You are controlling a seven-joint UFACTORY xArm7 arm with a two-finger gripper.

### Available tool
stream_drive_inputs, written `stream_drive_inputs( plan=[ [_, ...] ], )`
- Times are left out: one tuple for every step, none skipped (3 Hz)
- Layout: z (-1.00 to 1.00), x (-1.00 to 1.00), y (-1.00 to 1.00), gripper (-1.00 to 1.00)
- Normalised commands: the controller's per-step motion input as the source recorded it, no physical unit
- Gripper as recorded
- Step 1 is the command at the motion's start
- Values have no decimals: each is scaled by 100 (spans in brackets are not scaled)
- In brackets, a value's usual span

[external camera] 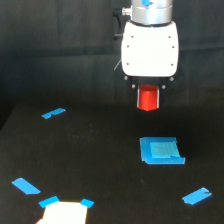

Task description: Pick up the red object from the table

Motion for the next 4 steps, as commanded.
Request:
stream_drive_inputs(
  plan=[
    [-33,-7,17,-100],
    [36,-5,68,-60],
    [20,-13,7,-100],
    [-12,-33,62,-100]
  ],
)
